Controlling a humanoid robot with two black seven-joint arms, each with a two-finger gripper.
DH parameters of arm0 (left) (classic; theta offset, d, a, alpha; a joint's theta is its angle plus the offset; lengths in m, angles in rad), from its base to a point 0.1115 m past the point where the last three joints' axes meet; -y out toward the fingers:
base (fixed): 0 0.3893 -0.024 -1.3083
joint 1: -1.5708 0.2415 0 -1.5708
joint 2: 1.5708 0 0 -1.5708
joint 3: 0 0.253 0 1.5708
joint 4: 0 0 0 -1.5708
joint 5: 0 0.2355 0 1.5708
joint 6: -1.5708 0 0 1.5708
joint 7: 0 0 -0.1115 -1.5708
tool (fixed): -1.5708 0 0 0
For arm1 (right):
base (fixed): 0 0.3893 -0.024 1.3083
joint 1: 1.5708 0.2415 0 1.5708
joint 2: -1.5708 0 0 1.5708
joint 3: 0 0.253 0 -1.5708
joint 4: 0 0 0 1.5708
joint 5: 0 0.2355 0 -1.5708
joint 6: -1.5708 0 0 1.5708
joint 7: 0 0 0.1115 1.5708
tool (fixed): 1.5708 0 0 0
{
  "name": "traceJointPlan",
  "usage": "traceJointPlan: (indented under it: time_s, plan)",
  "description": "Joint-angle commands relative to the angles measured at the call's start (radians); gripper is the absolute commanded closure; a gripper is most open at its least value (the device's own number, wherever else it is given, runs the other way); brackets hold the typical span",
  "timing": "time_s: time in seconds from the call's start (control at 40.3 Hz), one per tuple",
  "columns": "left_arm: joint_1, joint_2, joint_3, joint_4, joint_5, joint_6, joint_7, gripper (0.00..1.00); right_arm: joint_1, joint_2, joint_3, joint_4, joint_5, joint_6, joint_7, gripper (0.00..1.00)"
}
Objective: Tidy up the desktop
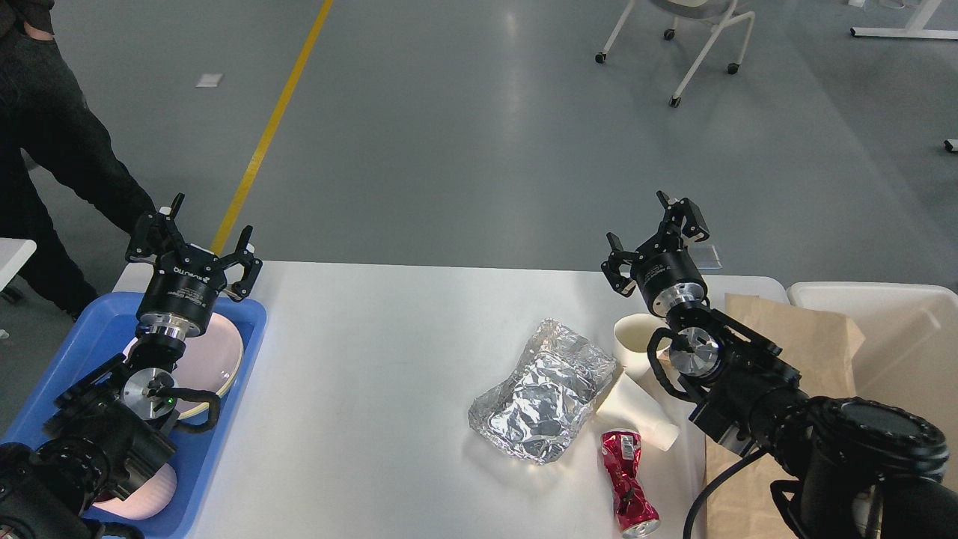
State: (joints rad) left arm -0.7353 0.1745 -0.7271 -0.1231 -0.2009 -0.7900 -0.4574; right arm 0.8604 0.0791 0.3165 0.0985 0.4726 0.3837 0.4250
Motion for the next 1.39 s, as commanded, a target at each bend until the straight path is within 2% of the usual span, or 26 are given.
traceJointPlan:
  time_s: [0.0,0.422,0.621,0.696,0.82,0.944,1.019,1.168,1.292,1.366]
  plan:
    - [0.001,-0.001,0.000,-0.001,0.000,0.000,0.000,0.04,0.016,-0.039,-0.020,-0.002,-0.002,0.007,-0.006,0.00]
    - [0.001,0.000,0.000,0.000,0.000,0.000,-0.001,0.04,0.026,-0.120,-0.040,0.030,-0.002,0.009,-0.006,0.00]
    - [0.001,-0.001,0.000,-0.001,0.000,0.000,0.000,0.04,0.022,-0.212,-0.042,0.085,-0.003,0.021,-0.005,0.00]
    - [0.001,0.000,0.000,0.000,0.000,0.000,-0.001,0.04,0.023,-0.272,-0.042,0.153,-0.011,0.043,-0.005,0.00]
    - [0.001,0.000,0.000,-0.001,0.000,0.000,0.000,0.04,0.023,-0.436,-0.042,0.276,-0.028,0.077,-0.006,0.00]
    - [0.001,0.000,0.000,-0.001,0.000,0.000,-0.001,0.04,0.022,-0.567,-0.043,0.293,-0.074,0.087,-0.005,0.00]
    - [-0.001,-0.001,0.000,-0.001,0.000,0.000,-0.001,0.04,0.016,-0.700,-0.043,0.299,-0.132,0.135,-0.002,0.00]
    - [0.001,0.000,0.000,0.000,0.000,0.000,0.000,0.04,-0.010,-0.873,-0.045,0.309,-0.146,0.187,0.000,0.00]
    - [-0.001,-0.001,0.000,-0.001,0.000,0.000,-0.001,0.04,-0.075,-1.054,-0.065,0.415,-0.149,0.256,-0.002,0.00]
    - [0.001,-0.001,0.000,-0.001,0.000,0.000,-0.001,0.04,-0.080,-1.093,-0.066,0.460,-0.149,0.276,0.000,0.00]
